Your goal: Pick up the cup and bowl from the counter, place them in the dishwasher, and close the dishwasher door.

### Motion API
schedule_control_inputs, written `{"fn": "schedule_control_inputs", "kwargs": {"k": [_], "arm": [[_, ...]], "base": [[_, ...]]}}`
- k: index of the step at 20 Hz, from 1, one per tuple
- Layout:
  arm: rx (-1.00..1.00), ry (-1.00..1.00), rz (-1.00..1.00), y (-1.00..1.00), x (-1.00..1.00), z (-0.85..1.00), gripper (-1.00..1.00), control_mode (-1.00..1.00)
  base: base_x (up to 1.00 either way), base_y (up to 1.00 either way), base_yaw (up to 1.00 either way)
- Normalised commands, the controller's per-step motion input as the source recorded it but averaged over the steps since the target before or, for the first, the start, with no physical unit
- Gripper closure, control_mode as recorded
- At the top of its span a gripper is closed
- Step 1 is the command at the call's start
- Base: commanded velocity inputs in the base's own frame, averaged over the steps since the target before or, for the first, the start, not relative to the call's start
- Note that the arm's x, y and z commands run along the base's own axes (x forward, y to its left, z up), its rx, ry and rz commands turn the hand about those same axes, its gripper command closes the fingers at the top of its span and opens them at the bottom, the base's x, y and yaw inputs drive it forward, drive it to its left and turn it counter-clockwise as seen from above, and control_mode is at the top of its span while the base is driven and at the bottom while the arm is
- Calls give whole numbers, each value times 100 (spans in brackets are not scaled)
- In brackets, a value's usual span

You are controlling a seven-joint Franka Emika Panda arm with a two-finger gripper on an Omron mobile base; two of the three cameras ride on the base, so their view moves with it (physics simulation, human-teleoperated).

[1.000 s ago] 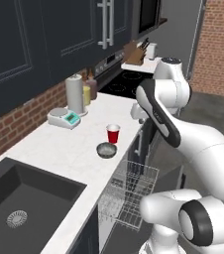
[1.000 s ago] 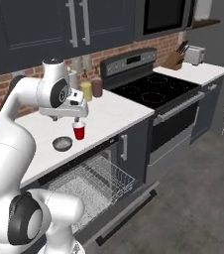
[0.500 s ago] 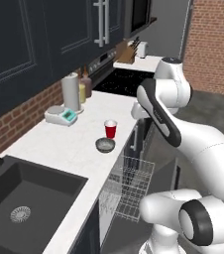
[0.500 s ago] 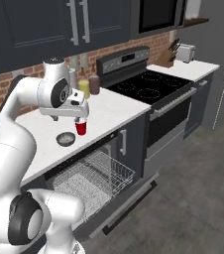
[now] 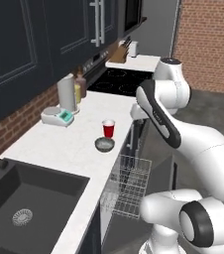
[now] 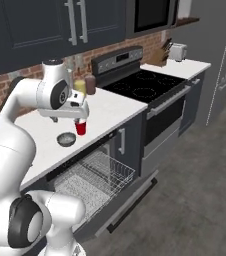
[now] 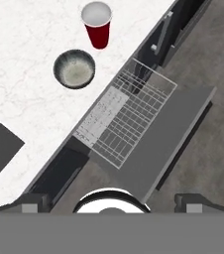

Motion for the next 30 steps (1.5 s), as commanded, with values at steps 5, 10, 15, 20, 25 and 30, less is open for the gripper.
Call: {"fn": "schedule_control_inputs", "kwargs": {"k": [5,10,15,20,25,30], "arm": [[0,0,0,0,0,0,-100,100],[0,0,0,0,0,0,-100,100],[0,0,0,0,0,0,-100,100],[0,0,0,0,0,0,-100,100],[0,0,0,0,0,0,-100,100],[0,0,0,0,0,0,-100,100]], "base": [[3,12,-36],[15,27,-32],[24,32,-16],[8,22,-12],[4,25,-7],[7,31,-3]]}}
